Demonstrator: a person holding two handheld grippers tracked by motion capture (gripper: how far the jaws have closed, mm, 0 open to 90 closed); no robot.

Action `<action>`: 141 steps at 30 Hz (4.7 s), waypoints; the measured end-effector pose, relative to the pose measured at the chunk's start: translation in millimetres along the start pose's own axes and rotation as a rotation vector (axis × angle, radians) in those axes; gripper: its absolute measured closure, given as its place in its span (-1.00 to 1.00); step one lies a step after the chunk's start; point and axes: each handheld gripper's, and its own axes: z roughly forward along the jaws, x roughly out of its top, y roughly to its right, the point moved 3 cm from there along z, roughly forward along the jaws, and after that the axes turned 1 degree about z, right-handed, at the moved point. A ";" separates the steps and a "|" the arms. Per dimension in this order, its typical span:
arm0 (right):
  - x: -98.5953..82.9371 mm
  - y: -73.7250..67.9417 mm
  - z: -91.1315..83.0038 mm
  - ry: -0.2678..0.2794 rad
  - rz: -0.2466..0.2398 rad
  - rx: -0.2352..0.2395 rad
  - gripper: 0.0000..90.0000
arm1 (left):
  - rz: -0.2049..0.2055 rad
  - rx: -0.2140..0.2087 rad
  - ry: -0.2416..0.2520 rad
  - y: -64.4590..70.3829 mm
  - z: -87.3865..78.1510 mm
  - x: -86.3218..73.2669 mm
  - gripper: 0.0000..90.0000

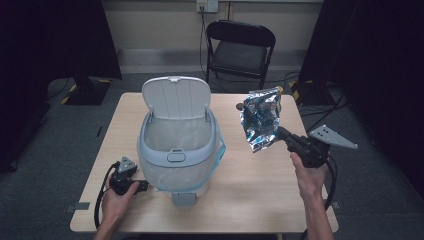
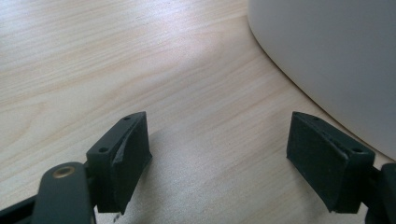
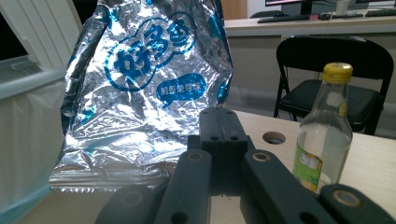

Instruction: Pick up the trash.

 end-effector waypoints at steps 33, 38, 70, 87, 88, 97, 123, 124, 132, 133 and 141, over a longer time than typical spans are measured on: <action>75.2 -42.0 11.9 0.166 -0.050 0.130 1.00 | 0.000 0.002 -0.001 0.0 0.0 0.0 -0.54; 86.0 -56.5 18.3 0.175 -0.068 0.167 1.00 | 0.000 0.002 -0.001 0.0 0.0 0.1 -0.54; 84.2 -145.7 106.9 0.026 -0.165 0.329 0.99 | 0.000 0.002 -0.001 0.0 0.0 0.0 -0.54; 77.6 -148.4 111.4 0.008 -0.171 0.332 0.79 | 0.000 0.002 -0.001 0.0 0.0 0.0 -0.54; 77.0 -147.3 111.2 0.006 -0.169 0.334 0.78 | 0.000 0.002 -0.001 0.0 0.0 0.0 -0.54; 75.1 -133.1 103.4 0.005 -0.135 0.343 0.73 | 0.000 0.002 -0.001 0.0 0.0 0.0 -0.54; 57.3 -66.7 81.8 -0.038 -0.091 0.228 0.31 | 0.000 0.002 -0.001 0.0 0.0 0.1 -0.54; 55.9 -63.1 81.3 -0.041 -0.088 0.218 0.29 | 0.000 0.002 -0.001 0.0 0.0 0.1 -0.54; 29.1 -29.5 80.8 -0.094 -0.056 0.142 0.23 | 0.000 0.002 -0.001 0.0 0.0 0.1 -0.54; 26.6 -26.1 80.7 -0.098 -0.051 0.134 0.21 | 0.000 0.002 -0.001 -0.1 0.0 0.1 -0.54; 12.6 6.7 85.0 -0.146 -0.023 0.072 0.12 | 0.000 0.002 -0.001 0.0 0.0 0.1 -0.54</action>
